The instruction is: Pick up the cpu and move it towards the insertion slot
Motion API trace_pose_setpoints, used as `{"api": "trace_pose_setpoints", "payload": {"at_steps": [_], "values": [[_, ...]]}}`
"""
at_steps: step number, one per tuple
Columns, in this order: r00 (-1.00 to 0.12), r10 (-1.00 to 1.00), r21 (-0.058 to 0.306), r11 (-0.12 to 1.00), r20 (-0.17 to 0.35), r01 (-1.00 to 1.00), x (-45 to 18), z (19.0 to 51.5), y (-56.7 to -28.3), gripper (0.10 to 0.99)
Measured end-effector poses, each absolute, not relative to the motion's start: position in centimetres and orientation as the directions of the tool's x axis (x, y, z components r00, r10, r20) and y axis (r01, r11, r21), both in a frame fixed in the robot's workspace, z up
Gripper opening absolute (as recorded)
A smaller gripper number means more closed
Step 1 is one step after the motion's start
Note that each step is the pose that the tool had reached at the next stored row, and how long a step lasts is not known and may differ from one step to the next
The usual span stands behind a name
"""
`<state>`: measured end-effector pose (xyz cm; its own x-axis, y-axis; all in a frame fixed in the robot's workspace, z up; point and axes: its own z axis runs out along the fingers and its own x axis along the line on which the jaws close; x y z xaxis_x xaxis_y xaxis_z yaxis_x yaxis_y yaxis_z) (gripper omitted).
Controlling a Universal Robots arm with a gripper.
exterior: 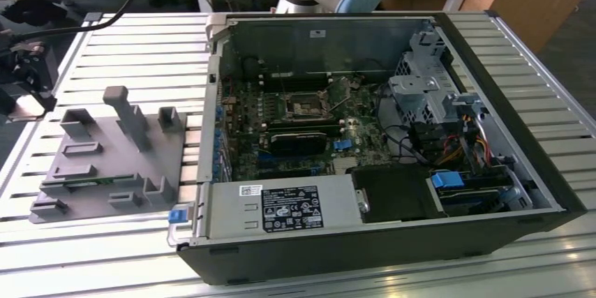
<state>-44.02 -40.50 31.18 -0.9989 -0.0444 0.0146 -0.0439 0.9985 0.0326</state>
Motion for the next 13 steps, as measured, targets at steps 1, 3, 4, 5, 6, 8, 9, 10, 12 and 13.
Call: {"api": "trace_pose_setpoints", "payload": {"at_steps": [1,3,4,5,6,8,9,10,12,13], "values": [[-0.999,-0.044,0.033,0.999,0.015,-0.044,-44.0,31.3,-40.5,0.541],[-0.999,-0.044,0.033,0.999,0.015,-0.044,-44.0,31.5,-40.5,0.541],[-0.999,-0.044,0.033,0.999,0.014,-0.044,-44.0,31.6,-40.5,0.541],[-0.999,-0.044,0.033,0.999,0.014,-0.044,-44.0,31.7,-40.5,0.541],[-0.999,-0.044,0.033,0.999,0.014,-0.044,-44.0,31.8,-40.5,0.541],[-0.999,-0.044,0.033,0.999,0.014,-0.044,-44.0,32.0,-40.5,0.541],[-0.999,-0.044,0.033,0.999,0.014,-0.044,-44.0,32.1,-40.5,0.541],[-0.999,-0.044,0.033,0.999,0.014,-0.044,-44.0,32.1,-40.5,0.541],[-0.999,-0.044,0.033,0.999,0.014,-0.044,-44.0,32.3,-40.5,0.541],[-0.999,-0.044,0.032,0.999,0.015,-0.044,-44.0,32.4,-40.4,0.541]]}}
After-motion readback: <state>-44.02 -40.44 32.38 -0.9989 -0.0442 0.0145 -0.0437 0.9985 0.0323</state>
